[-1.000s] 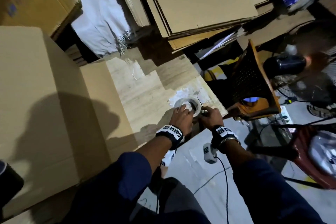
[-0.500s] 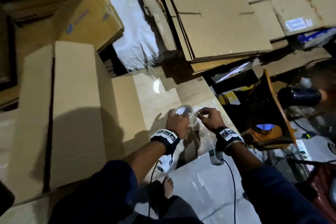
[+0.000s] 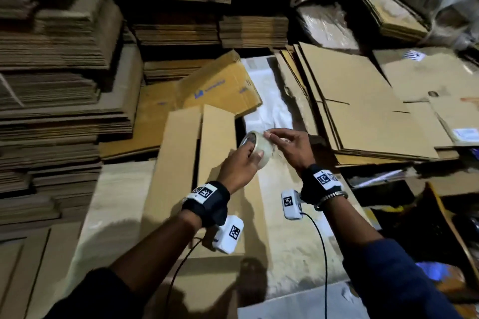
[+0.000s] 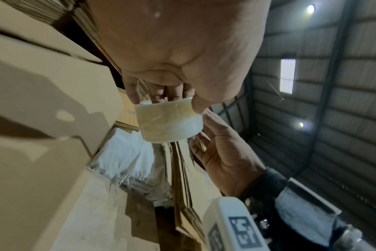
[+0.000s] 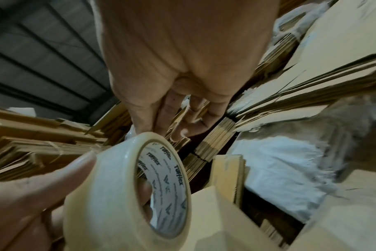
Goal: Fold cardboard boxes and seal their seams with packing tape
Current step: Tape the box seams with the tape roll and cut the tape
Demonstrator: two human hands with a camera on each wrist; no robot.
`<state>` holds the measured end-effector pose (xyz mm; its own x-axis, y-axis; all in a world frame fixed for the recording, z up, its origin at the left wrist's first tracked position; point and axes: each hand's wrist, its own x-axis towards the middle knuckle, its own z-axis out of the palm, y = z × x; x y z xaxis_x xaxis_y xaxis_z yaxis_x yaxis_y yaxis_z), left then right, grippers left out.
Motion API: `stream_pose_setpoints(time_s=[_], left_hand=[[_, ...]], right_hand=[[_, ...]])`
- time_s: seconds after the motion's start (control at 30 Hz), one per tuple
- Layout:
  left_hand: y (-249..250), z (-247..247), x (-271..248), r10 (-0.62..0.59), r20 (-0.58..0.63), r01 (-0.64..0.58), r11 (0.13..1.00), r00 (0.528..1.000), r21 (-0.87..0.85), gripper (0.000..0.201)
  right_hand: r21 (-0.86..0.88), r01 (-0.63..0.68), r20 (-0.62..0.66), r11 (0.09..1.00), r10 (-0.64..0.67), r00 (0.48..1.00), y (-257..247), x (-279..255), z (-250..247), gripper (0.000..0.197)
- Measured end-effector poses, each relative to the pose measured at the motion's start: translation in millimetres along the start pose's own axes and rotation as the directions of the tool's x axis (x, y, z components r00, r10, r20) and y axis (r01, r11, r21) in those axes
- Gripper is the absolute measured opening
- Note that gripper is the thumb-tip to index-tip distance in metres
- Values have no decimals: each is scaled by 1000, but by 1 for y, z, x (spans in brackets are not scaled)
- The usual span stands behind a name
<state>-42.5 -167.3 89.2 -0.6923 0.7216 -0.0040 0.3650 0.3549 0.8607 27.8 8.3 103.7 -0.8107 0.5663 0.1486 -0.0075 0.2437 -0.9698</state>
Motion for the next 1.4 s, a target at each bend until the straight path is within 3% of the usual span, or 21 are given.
stream_pose_setpoints(time_s=[0.1, 0.23, 0.33, 0.57, 0.77, 0.93, 1.23, 1.4], left_hand=[[-21, -52, -25, -36, 4, 36, 982, 999, -184, 53], [-46, -99, -63, -22, 95, 56, 928, 995, -369, 61], [-65, -113, -84, -26, 97, 68, 887, 995, -458, 58], [-108, -106, -91, -128, 124, 177, 794, 984, -581, 47], [-126, -99, -71, -163, 44, 158, 799, 986, -581, 29], [-126, -97, -41, -194, -41, 141, 828, 980, -542, 21], [-139, -91, 16, -221, -142, 128, 868, 965, -480, 37], [-149, -93, 45, -276, -187, 171, 882, 943, -439, 67]], right_hand=[[-24, 15, 76, 1000, -13, 997, -26, -2, 55, 17], [63, -126, 165, 990, 114, 980, -34, -7, 119, 16], [87, -229, 173, 970, 211, 962, -28, -14, 149, 17], [-204, -189, 145, 961, 221, 965, -7, -8, 181, 14], [-358, -169, 157, 918, 238, 959, 19, 22, 189, 11], [-407, -104, 282, 908, 233, 931, 41, 64, 183, 4], [-372, -92, 273, 924, 204, 940, 56, 168, 194, 8], [-380, -61, 270, 923, 174, 947, 67, 234, 206, 9]])
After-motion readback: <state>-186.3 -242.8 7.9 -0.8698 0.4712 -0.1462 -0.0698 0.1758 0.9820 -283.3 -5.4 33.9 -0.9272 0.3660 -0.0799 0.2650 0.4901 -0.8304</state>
